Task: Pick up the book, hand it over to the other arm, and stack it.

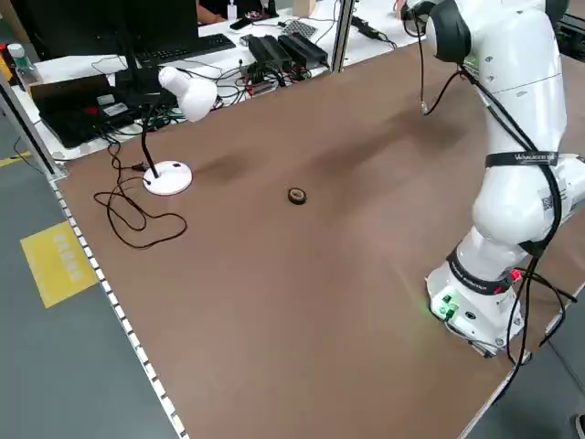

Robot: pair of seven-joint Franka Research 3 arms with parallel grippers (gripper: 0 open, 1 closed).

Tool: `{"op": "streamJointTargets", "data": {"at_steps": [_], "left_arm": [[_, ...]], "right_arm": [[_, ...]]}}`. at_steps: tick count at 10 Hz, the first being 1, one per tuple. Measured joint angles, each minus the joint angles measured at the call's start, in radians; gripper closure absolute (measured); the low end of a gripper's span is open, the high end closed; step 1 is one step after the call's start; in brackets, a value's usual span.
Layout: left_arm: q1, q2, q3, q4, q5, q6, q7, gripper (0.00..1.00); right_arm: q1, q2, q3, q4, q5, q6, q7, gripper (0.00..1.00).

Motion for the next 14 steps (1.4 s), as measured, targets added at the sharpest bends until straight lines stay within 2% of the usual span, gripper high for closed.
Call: {"op": "streamJointTargets", "data": {"at_steps": [4,7,11,14], "left_arm": [[-0.037,0.035,0.0,0.039,-0.028,0.04,0.0,0.96],[-0.039,0.045,0.0,0.05,-0.079,0.042,0.016,0.96],[-0.039,0.06,0.0,0.053,-0.2,0.042,0.105,0.96],[-0.04,0.072,0.0,0.053,-0.253,0.042,0.151,0.96]], "right_arm": [[-0.053,-0.004,0.001,-0.024,0.226,-0.004,-0.017,0.0],[-0.077,-0.006,0.003,-0.028,0.326,-0.045,-0.04,0.0],[-0.159,-0.001,0.006,-0.055,0.493,-0.155,-0.148,0.0],[-0.213,0.025,0.018,-0.063,0.562,-0.197,-0.233,0.0]]}}
